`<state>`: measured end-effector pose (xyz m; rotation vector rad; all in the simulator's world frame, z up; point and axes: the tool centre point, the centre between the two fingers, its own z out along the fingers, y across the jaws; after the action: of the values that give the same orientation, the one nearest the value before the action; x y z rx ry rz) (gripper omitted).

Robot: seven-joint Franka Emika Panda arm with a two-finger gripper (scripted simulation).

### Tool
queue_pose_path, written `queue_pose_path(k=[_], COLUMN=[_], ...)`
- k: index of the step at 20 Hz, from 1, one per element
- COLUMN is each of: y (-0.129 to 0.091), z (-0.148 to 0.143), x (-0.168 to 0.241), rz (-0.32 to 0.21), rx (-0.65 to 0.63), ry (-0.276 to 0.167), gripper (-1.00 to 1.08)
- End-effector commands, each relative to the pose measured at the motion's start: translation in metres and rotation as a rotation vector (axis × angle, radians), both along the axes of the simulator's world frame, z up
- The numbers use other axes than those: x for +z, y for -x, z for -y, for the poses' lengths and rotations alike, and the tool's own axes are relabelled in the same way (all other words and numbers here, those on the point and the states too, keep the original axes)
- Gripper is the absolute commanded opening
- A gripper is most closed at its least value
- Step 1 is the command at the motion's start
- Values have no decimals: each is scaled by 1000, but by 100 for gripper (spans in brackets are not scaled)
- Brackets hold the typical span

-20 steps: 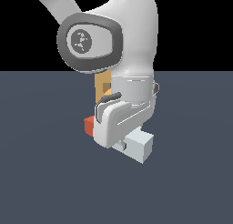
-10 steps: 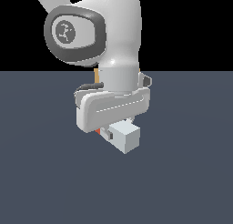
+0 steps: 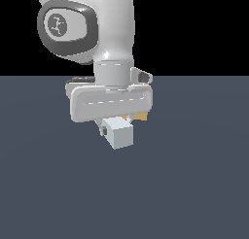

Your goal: Insert the peg into the horizontal hole in a box.

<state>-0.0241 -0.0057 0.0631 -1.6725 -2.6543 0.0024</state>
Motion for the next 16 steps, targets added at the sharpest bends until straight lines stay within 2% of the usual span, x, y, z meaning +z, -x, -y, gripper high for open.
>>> queue_pose_path(k=[1, 16], y=[5, 27], z=[-7, -54], x=[7, 33], rz=[5, 4], rx=[-60, -389], ry=[0, 1], gripper=[-100, -100])
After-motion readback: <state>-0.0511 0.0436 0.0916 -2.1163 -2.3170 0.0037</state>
